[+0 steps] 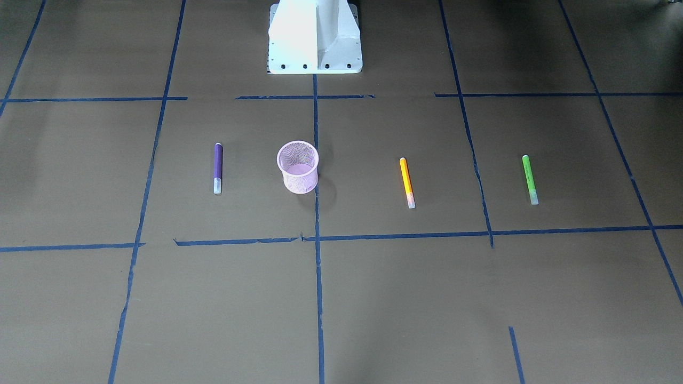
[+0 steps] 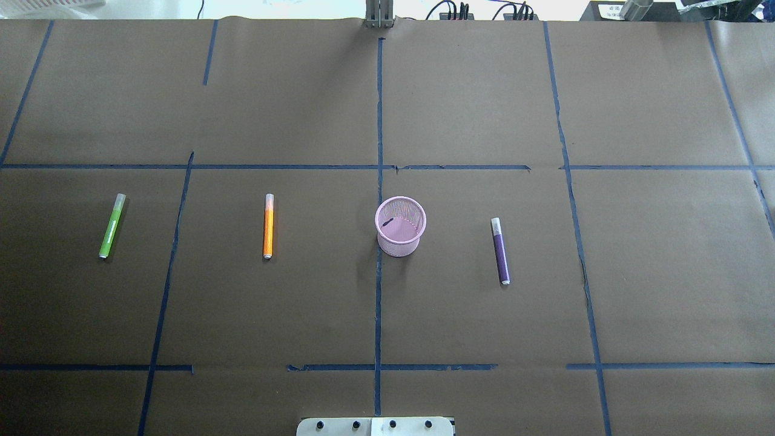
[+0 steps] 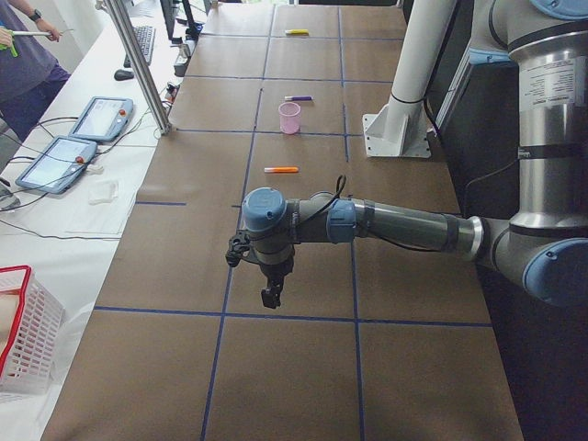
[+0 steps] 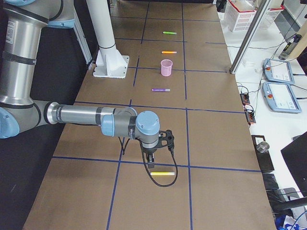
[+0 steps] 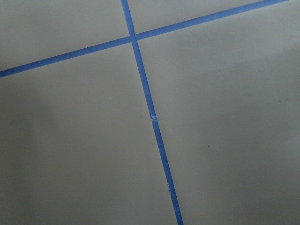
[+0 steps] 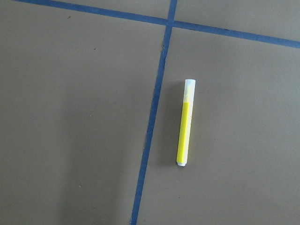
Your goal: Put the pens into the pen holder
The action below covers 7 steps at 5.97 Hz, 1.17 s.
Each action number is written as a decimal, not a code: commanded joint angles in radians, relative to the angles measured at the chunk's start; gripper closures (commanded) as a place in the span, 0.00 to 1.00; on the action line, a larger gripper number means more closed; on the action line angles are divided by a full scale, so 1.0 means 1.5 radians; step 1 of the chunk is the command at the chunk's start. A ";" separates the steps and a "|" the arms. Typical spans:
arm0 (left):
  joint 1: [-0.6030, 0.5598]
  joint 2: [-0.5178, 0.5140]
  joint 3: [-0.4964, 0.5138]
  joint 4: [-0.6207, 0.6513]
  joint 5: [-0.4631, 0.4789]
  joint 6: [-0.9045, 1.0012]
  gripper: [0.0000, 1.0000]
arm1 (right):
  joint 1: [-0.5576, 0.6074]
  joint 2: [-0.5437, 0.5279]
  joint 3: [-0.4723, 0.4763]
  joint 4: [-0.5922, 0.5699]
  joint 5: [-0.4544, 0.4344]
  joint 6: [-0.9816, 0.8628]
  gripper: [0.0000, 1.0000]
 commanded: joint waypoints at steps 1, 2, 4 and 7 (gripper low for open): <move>0.001 0.001 -0.003 0.001 -0.001 0.001 0.00 | 0.000 0.000 0.000 0.000 0.000 0.000 0.00; 0.002 -0.001 -0.003 -0.005 0.002 -0.002 0.00 | 0.000 0.003 0.000 0.000 0.000 0.000 0.00; 0.022 -0.099 0.018 -0.066 -0.003 -0.005 0.00 | 0.000 0.005 0.000 0.000 0.000 0.000 0.00; 0.159 -0.094 0.024 -0.228 0.004 -0.345 0.00 | 0.000 0.005 0.000 -0.001 0.000 0.000 0.00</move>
